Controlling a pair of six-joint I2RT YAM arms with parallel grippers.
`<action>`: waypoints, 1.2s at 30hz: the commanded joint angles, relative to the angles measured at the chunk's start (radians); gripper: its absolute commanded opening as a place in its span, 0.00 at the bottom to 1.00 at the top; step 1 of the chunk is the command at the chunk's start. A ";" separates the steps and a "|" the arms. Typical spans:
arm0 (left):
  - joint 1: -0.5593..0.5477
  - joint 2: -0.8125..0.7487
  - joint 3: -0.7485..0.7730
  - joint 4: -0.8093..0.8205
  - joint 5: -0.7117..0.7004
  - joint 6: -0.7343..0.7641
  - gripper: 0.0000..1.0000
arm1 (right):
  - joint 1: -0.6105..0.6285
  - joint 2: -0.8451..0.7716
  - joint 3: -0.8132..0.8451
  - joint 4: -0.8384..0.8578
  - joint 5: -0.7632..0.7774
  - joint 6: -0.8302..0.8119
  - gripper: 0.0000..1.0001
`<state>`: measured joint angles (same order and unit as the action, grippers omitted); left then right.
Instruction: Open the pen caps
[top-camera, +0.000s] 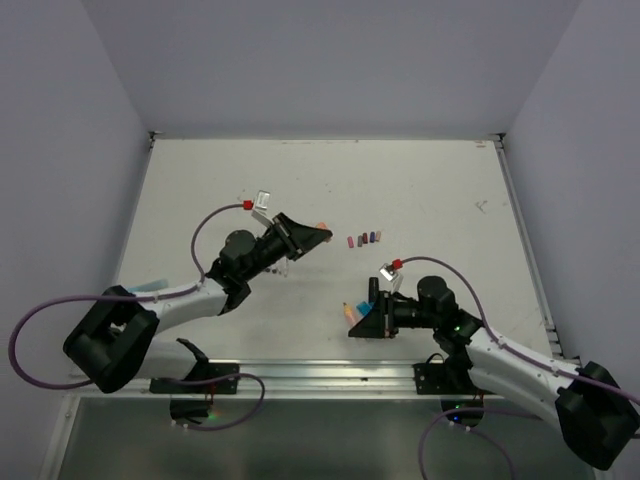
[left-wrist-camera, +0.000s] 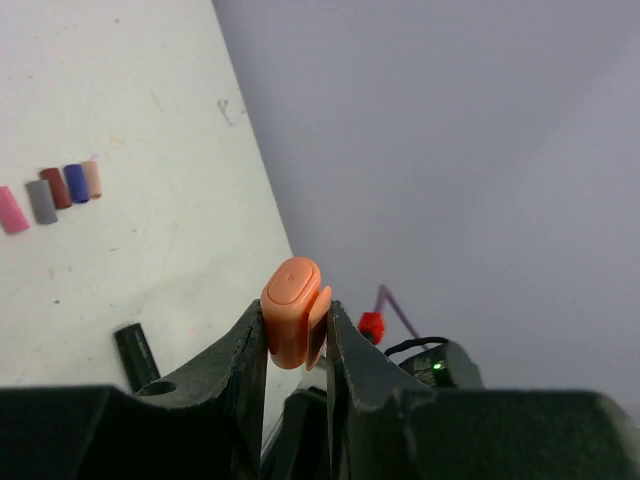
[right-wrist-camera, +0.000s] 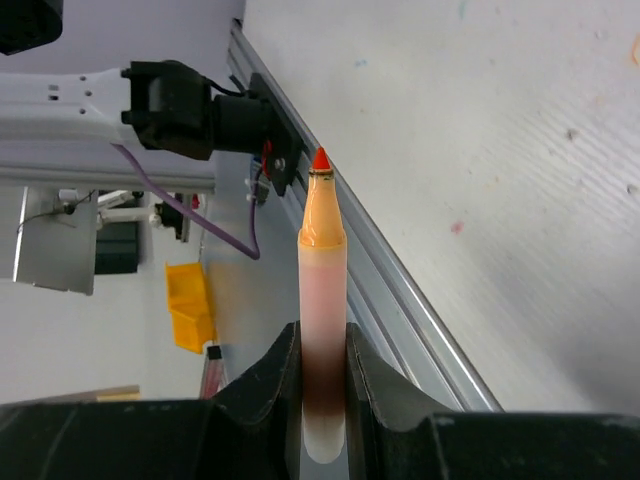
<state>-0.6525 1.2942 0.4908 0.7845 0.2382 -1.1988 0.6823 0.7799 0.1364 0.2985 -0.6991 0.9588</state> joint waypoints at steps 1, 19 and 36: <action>-0.002 0.103 -0.050 0.416 -0.024 -0.125 0.00 | 0.003 0.019 -0.032 0.068 -0.063 0.073 0.00; -0.283 0.046 0.032 -0.424 -0.231 0.154 0.00 | -0.056 0.199 0.436 -0.843 0.795 -0.282 0.00; -0.407 0.372 0.023 -0.134 -0.232 0.024 0.17 | -0.125 0.380 0.401 -0.599 0.771 -0.364 0.03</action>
<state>-1.0546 1.6363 0.5251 0.5247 0.0364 -1.1378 0.5613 1.1309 0.5472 -0.4061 0.0654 0.6209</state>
